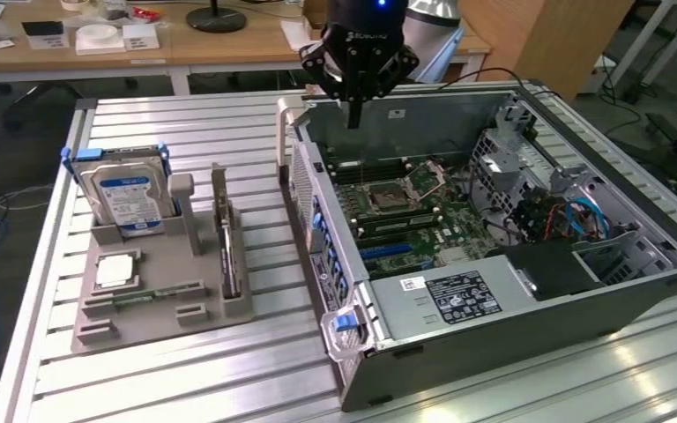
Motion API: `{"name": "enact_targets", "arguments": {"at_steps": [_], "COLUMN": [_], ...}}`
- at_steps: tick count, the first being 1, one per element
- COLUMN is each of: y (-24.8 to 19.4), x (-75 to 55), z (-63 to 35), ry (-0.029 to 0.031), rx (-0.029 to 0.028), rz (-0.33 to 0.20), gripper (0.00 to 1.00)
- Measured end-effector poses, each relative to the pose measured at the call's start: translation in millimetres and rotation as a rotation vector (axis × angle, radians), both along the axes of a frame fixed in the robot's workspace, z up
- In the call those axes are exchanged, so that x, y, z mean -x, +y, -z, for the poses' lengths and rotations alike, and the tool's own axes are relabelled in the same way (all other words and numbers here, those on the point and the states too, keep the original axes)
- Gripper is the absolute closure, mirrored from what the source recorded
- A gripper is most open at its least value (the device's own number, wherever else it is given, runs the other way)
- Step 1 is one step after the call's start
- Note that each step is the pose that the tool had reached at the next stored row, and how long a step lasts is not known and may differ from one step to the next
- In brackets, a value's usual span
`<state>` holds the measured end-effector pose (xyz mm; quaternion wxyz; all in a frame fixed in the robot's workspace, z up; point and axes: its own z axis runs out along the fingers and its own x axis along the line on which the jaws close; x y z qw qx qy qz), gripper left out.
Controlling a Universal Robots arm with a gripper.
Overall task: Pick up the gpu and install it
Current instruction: 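Reach for the gpu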
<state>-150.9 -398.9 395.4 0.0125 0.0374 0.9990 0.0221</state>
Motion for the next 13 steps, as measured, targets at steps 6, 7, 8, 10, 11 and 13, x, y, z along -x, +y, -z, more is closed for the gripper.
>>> {"name": "enact_targets", "arguments": {"at_steps": [6,7,8,10,11,13], "y": [0.0,0.0,0.0,0.0,0.0,0.0], "x": [10.2,11.8,13.4,16.5,17.9,20.4], "z": [0.0,0.0,0.0,0.0,0.0,0.0], "ry": [0.0000,0.0000,0.0000,0.0000,0.0000,0.0000], "rx": [0.0000,-0.0001,0.0000,-0.0001,0.0000,0.0000], "rz": [0.000,0.000,0.000,0.000,0.000,0.000], "gripper": [0.89,0.89,0.89,0.89,0.89,0.89]}}
